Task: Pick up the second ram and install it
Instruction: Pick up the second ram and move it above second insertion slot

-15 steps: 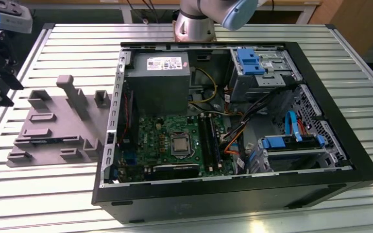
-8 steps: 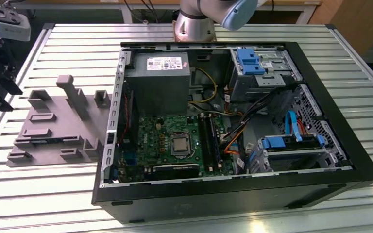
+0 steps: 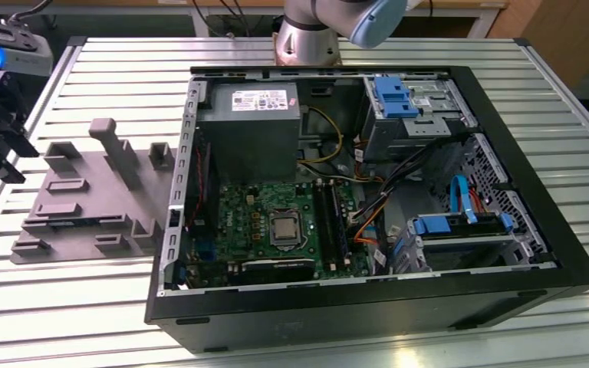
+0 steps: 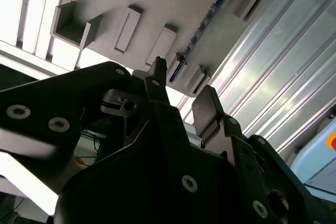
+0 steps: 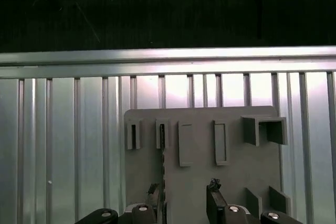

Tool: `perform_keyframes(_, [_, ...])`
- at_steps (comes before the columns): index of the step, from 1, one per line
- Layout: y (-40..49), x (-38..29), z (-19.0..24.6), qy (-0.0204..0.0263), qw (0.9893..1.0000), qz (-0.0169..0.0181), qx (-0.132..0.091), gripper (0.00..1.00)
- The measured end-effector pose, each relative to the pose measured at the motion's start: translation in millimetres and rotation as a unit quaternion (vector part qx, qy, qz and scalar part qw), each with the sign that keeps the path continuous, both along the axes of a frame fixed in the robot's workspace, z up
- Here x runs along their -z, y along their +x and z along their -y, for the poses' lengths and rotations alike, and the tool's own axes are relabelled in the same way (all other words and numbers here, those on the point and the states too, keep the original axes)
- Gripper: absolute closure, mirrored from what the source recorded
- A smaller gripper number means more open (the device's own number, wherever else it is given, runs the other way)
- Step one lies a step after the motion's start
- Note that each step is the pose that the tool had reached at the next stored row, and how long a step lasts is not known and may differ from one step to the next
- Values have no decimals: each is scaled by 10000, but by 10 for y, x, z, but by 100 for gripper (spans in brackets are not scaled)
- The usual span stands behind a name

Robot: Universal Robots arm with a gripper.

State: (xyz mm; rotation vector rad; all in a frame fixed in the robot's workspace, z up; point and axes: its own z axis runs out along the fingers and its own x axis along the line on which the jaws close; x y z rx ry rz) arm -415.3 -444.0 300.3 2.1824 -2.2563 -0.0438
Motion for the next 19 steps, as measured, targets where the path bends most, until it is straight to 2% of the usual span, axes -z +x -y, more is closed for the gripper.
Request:
perform_keyframes(3, [0,55,11,1,10000,-5,-79,53])
perform_keyframes(19, [-2,347,58,0,9999,-5,-151,53])
